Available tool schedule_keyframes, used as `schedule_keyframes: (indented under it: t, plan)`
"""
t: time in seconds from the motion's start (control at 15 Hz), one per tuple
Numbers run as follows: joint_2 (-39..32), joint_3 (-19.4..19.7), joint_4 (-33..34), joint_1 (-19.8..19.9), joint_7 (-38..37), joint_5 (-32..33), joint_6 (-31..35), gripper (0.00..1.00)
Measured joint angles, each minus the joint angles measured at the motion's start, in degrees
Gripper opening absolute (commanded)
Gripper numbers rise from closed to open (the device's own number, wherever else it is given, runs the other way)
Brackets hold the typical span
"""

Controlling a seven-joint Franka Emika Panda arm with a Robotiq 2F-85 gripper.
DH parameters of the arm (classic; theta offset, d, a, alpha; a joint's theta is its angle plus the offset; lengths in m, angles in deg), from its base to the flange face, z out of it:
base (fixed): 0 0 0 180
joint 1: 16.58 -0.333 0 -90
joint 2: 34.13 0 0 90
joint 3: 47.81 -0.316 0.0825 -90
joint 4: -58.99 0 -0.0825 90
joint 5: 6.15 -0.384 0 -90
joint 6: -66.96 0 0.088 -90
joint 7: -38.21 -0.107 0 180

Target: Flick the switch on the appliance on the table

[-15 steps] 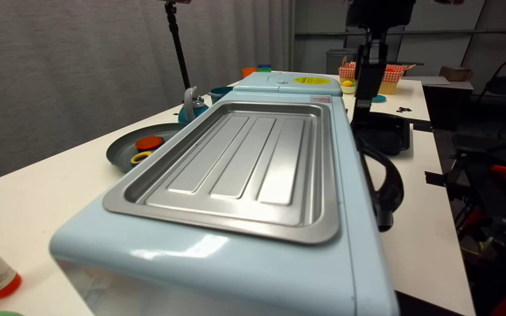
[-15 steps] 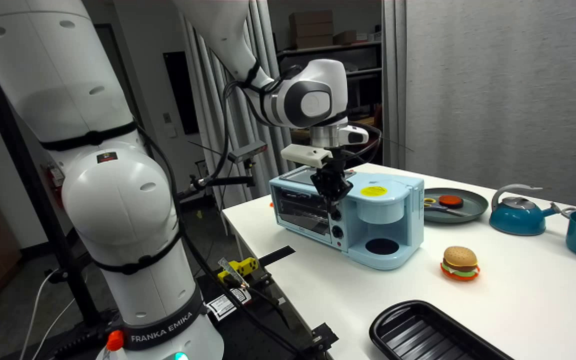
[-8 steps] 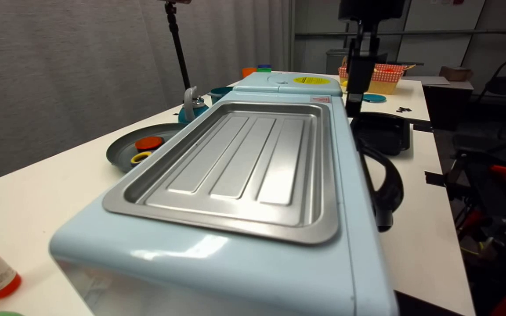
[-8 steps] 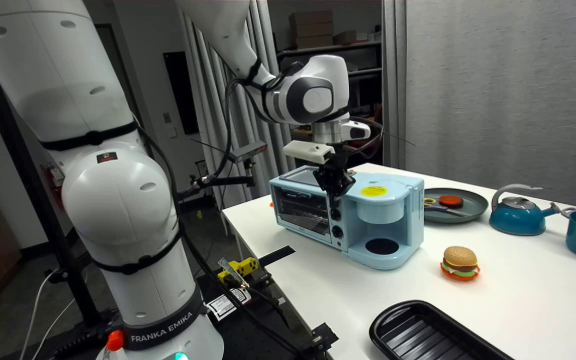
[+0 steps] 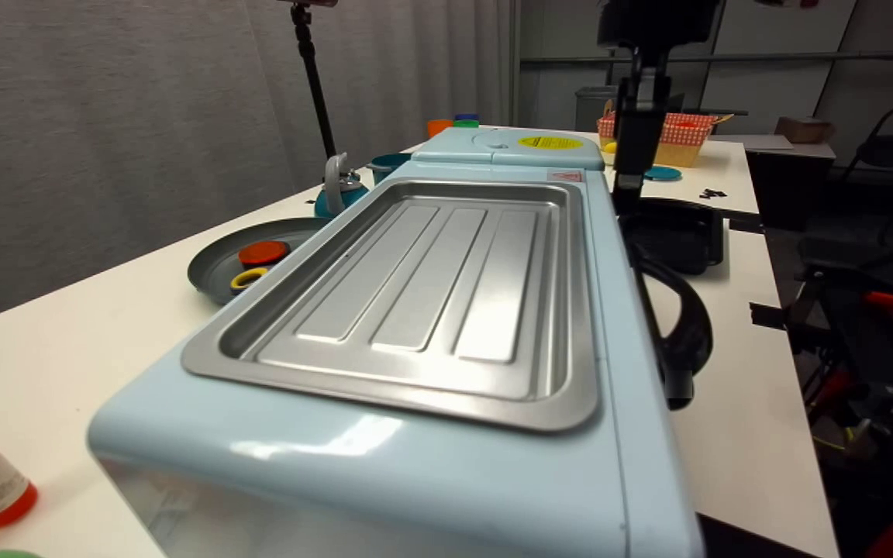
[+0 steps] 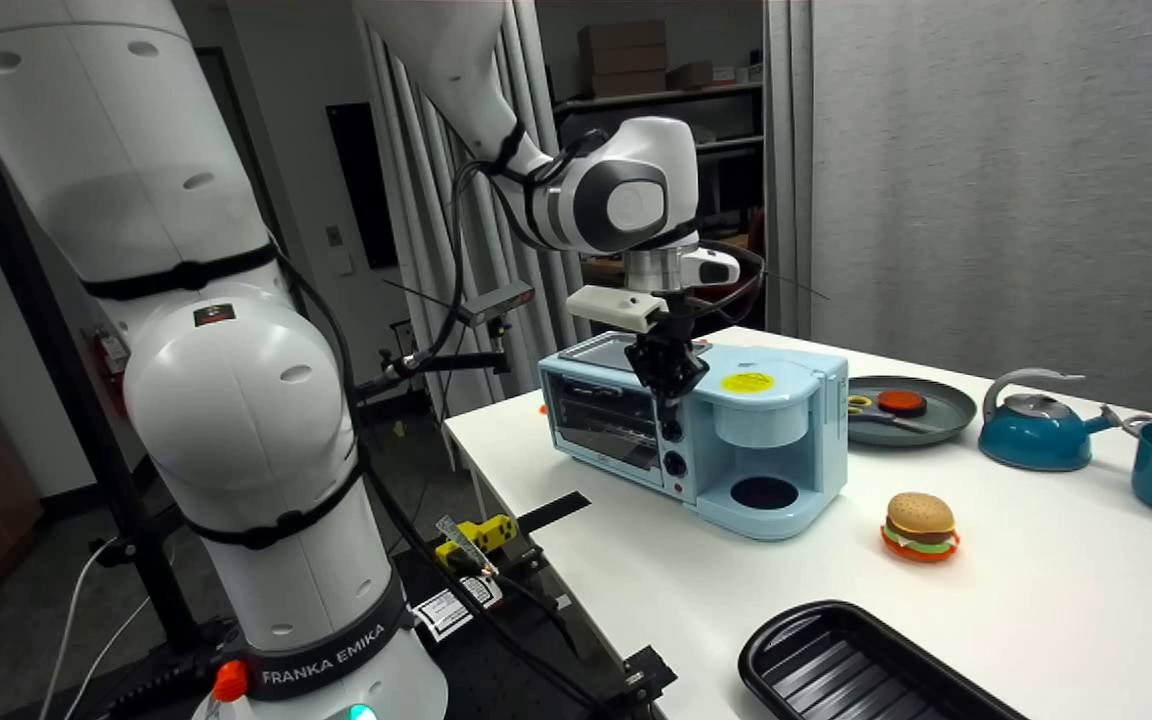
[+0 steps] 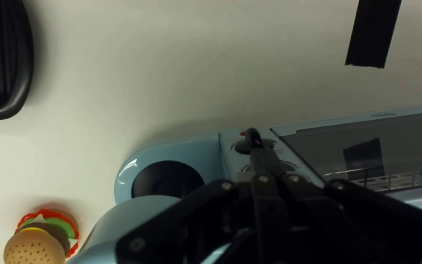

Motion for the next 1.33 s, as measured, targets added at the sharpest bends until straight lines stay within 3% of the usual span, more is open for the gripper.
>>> schedule_keyframes:
  t: [1.33]
  plan:
    - [-0.2,-1.2,0.3,-0.1,-1.5,1.6,-0.1,0.00]
